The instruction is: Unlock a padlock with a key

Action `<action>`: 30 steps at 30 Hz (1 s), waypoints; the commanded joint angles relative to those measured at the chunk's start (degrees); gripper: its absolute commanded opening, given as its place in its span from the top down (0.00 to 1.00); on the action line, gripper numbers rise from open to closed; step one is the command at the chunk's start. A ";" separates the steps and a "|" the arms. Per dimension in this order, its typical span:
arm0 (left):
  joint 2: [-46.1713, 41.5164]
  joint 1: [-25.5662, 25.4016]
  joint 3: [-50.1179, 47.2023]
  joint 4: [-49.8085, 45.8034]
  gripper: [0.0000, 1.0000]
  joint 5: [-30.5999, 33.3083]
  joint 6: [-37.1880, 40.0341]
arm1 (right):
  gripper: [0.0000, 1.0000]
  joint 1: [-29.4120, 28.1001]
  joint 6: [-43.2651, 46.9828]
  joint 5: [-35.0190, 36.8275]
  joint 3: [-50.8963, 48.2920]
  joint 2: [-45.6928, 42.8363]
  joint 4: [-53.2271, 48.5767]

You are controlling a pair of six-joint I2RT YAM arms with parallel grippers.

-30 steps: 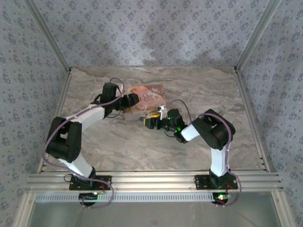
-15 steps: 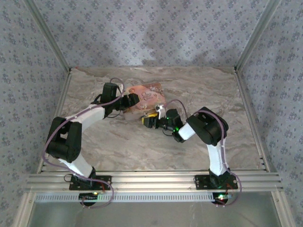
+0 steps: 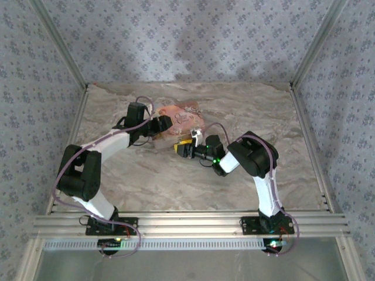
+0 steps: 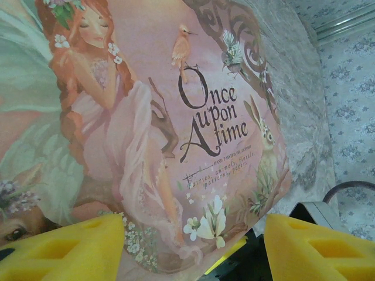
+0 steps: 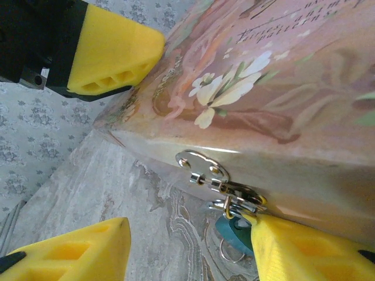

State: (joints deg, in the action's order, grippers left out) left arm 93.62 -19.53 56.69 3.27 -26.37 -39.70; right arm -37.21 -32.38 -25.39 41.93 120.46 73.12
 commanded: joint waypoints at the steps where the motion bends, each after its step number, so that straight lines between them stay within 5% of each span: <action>1: 0.47 -0.51 -0.09 -2.83 0.36 -0.26 -0.63 | 0.43 0.13 -0.72 -1.29 0.93 1.25 6.64; 30: 0.77 -0.60 -0.10 -3.26 0.36 0.18 -0.80 | 0.54 -0.05 1.18 -3.02 -0.16 -2.97 6.69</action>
State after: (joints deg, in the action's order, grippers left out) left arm 93.65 -19.51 56.69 3.22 -26.15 -39.75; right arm -36.77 -32.51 -26.20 41.87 121.49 74.98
